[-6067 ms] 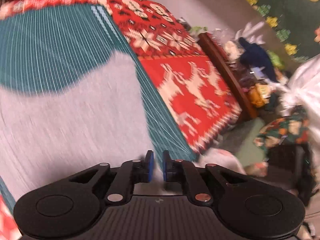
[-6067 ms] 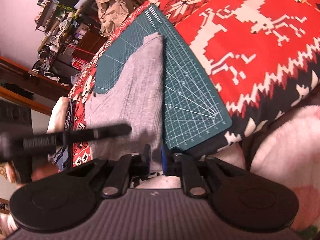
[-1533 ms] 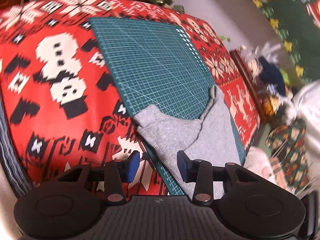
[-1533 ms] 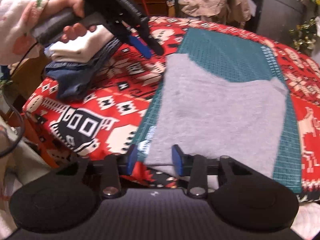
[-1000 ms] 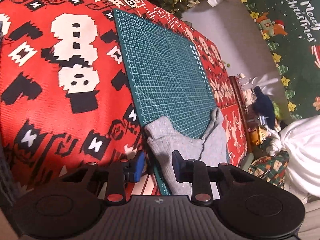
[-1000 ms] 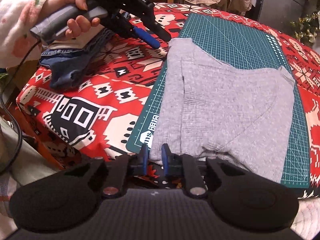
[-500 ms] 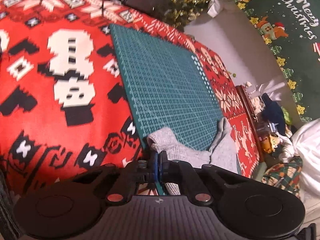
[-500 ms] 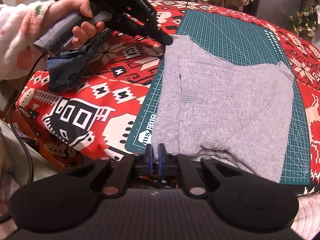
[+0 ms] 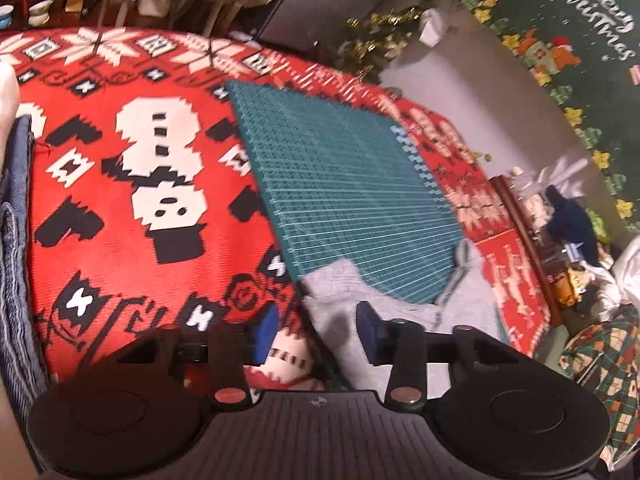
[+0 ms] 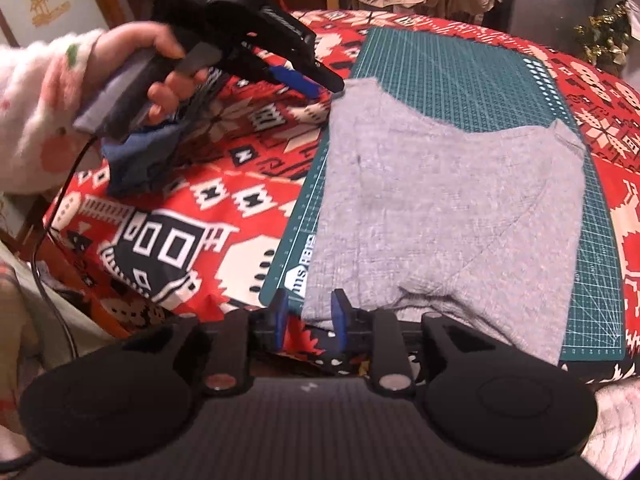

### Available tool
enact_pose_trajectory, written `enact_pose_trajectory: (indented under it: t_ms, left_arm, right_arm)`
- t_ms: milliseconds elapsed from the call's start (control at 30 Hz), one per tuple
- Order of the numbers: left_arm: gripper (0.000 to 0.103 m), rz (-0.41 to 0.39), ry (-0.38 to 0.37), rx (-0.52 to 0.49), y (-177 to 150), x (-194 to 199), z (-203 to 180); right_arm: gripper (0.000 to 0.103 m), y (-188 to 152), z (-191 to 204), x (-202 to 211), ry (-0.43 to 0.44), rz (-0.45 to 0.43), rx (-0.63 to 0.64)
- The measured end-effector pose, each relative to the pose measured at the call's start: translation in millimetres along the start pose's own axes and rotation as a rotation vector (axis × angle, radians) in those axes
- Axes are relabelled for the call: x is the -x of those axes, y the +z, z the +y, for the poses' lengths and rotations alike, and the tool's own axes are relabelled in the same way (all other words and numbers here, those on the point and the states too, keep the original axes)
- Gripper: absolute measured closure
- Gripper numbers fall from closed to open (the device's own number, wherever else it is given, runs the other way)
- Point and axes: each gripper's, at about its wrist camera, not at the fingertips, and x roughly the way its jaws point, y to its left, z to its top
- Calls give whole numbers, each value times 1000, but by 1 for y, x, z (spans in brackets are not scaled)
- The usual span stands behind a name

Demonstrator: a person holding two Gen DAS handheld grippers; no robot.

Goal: Fold clothes
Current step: 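Move both open grippers back above the folded grey shirt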

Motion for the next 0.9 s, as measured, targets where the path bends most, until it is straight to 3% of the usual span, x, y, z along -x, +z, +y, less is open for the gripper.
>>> enact_pose_trajectory:
  t_ms: [200,300,400,500,567,600,633,700,900]
  left_arm:
    - [61,-112,102,-118,-12,34,-31]
    - [61,-178,64,-136,-22,49,-51]
    - [64,-196,-4,-160,-34,49,-74]
    - [67,-180,-53,-205,-47,36,-99]
    - [77,-144,-87,-219,-55,19,-111]
    - [79,-125,-94,-224,-59,10,-114]
    - [80,-109,-87,-236,-64,2,-118]
    - [94,-86,-65,-265,-73,-9,-122]
    - [95,-21,13,-332,-98,-27,-124]
  right_arm:
    - [57,6,-13,26,16,-77,-63]
    - [49,8,-22,45,23,-138,-61]
    - [49,7,-39,55,10,-171,-82]
    - [52,5,-57,56,-52,-187,-95]
    - [68,3,-71,52,-118,-181,-104]
    - [82,1,-79,50,-130,-183,-119]
    - [86,0,-87,48,-128,-182,-140]
    - [87,-3,-99,42,-109,-176,-179]
    - [87,-15,-100,17,-37,-113,-167]
